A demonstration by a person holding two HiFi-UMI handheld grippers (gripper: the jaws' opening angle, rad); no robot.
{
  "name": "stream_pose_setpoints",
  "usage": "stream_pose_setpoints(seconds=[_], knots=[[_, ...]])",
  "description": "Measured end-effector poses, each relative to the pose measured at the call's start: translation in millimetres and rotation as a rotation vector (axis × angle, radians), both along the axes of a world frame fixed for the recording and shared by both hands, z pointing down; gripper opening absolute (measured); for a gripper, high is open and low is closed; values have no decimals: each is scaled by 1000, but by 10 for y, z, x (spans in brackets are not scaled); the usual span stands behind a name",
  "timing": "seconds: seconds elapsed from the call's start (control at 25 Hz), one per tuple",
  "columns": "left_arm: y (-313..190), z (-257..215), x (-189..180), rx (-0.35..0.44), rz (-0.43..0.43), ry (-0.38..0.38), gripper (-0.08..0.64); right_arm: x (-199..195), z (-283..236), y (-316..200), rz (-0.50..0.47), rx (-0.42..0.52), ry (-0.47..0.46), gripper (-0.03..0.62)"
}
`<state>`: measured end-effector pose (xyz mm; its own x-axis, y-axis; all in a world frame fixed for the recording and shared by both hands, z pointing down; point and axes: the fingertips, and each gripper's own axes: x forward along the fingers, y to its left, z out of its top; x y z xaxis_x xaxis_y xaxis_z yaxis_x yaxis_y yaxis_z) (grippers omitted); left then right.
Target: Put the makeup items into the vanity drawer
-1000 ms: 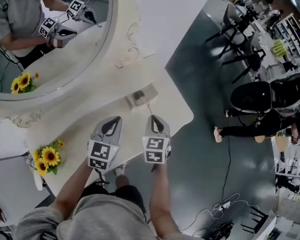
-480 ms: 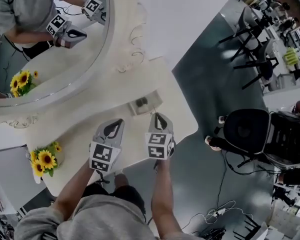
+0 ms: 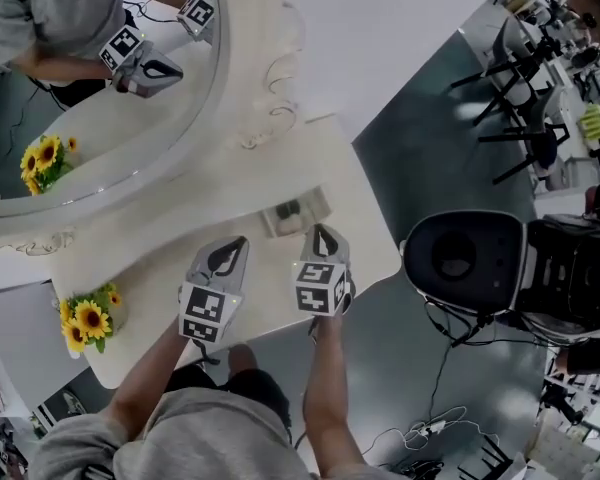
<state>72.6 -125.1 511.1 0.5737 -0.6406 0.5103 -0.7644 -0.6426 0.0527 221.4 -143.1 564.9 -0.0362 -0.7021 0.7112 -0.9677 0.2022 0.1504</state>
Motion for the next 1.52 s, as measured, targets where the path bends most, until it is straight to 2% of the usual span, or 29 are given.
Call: stream_pose_setpoints(seconds=[0.4, 0.72, 0.8, 0.96, 1.04, 1.52], knots=[[-75, 27, -21, -5, -6, 4, 11, 1, 34, -77, 10, -15, 3, 12], [-76, 32, -61, -9, -9, 5, 11, 8, 28, -76, 37, 8, 23, 15], [-68, 31, -69, -9, -9, 5, 11, 18, 18, -76, 51, 20, 6, 34], [-50, 26, -77, -7, -5, 5, 11, -14, -23, -100, 66, 66, -99, 167], [-38, 22, -81, -6, -4, 6, 11, -19, -44, -95, 75, 77, -124, 167], [55, -171, -136, 40, 9, 14, 11, -117, -273, 41, 80, 121, -142, 167]])
